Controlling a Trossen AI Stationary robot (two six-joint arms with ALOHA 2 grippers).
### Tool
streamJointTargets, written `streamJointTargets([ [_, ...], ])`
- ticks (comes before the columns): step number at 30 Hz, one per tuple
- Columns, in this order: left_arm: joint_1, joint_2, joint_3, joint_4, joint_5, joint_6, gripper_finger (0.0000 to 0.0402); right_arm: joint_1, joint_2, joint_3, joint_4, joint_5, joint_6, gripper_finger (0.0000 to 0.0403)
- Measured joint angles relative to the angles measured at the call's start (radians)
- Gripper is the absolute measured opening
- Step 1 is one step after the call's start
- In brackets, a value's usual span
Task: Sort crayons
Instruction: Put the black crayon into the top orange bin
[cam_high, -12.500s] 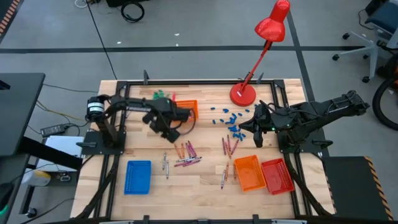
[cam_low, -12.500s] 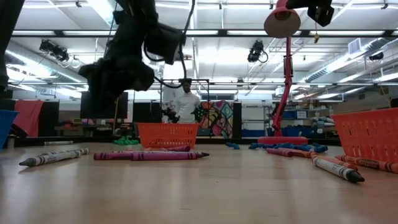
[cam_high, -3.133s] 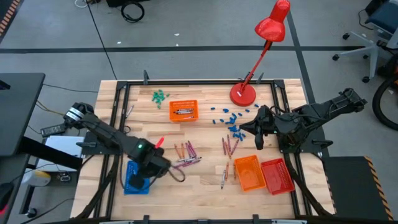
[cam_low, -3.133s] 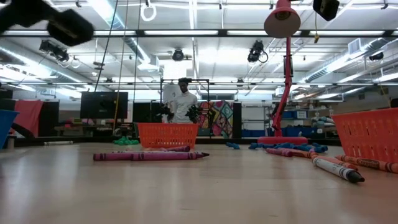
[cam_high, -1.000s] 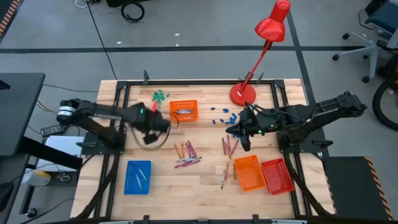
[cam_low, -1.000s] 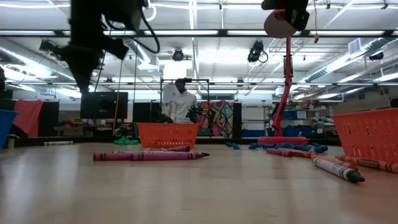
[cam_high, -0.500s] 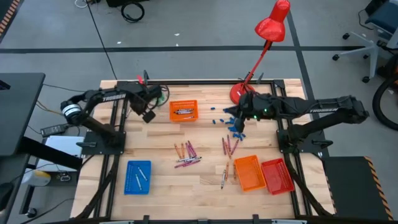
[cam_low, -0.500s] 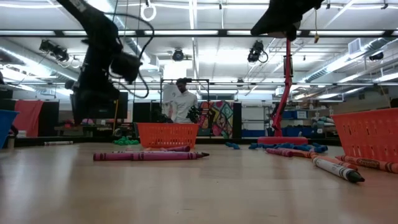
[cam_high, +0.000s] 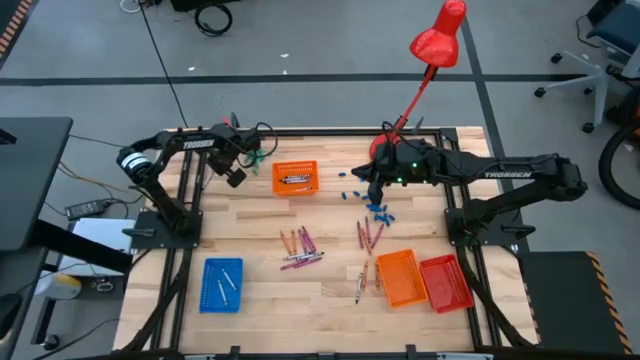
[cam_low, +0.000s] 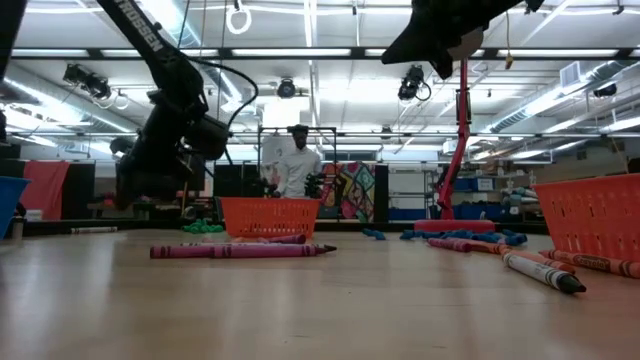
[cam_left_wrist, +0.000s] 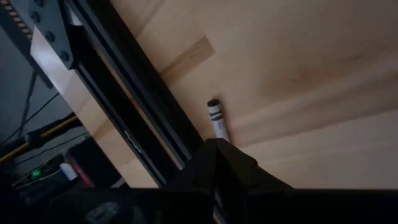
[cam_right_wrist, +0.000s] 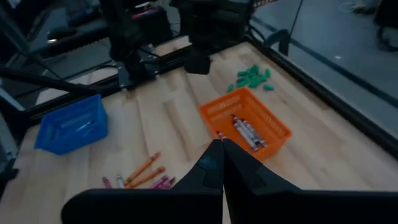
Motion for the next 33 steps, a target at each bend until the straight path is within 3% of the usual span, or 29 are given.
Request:
streamJointTargets([
  [4, 0.005, 0.035, 0.000, 0.004, -0.045, 0.001, 0.0016, 0.002, 0.020, 0.000, 0.006, -0.035, 0.018, 0.0007],
  [16, 0.074, 0.090, -0.001, 0.000, -0.044, 0.046, 0.0016, 0.004, 0.026, 0.000, 0.035, -0.065, 0.041, 0.0007],
  [33, 0.083, 0.090, -0.023, 0.029, 0.034, 0.137, 0.0016, 0.005, 0.026, 0.000, 0.058, -0.065, 0.055, 0.0007],
])
